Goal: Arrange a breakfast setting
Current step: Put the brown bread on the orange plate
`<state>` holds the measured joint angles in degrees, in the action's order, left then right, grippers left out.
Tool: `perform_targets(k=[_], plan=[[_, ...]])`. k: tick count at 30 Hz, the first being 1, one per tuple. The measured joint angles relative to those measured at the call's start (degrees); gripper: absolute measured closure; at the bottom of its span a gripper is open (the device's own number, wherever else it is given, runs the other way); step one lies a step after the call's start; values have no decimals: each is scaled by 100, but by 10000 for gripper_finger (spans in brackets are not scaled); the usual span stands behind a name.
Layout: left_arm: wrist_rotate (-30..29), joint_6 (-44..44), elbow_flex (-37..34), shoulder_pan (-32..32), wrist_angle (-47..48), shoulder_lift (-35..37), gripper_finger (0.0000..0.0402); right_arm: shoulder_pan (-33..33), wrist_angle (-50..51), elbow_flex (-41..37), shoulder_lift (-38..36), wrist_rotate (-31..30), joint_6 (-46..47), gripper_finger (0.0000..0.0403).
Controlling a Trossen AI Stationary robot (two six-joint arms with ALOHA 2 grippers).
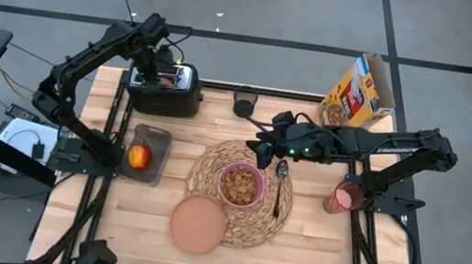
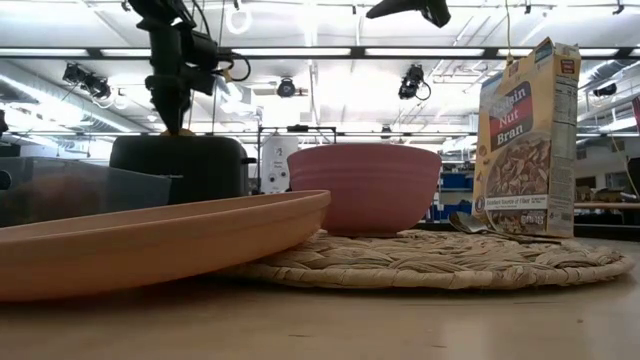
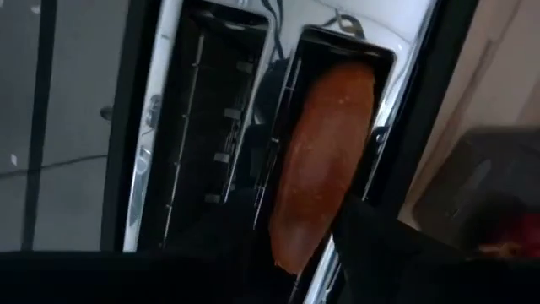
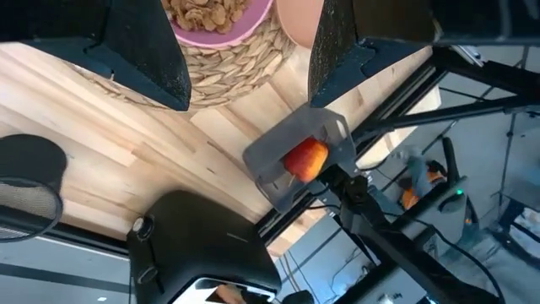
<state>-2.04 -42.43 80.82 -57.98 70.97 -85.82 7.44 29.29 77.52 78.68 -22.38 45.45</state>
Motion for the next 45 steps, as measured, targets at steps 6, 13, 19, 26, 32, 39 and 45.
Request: perform_targets(k=[6,13,19,26,32,39,45], plan=[[126,-149,0,2,40,-43,275,0,-125,-4,93,91,-36,158],[138,-163,-2,32,76,-44,331,0,-191,-4,93,93,-162,158],[-55,-168,-4,172,122,-37,356,0,-300,-4,83,93,-370,158],[-471,-175,315,494,497,55,355,0,-299,-4,-69,102,-589,158],[-867,-160,1142,815,962,109,355,2,-246,-4,-235,116,-743,158],[-983,442,2513,1263,1631,114,355,158,-54,-4,-406,148,-816,158],[-604,1215,3522,1872,1894,120,355,389,293,-4,-552,148,-817,158]])
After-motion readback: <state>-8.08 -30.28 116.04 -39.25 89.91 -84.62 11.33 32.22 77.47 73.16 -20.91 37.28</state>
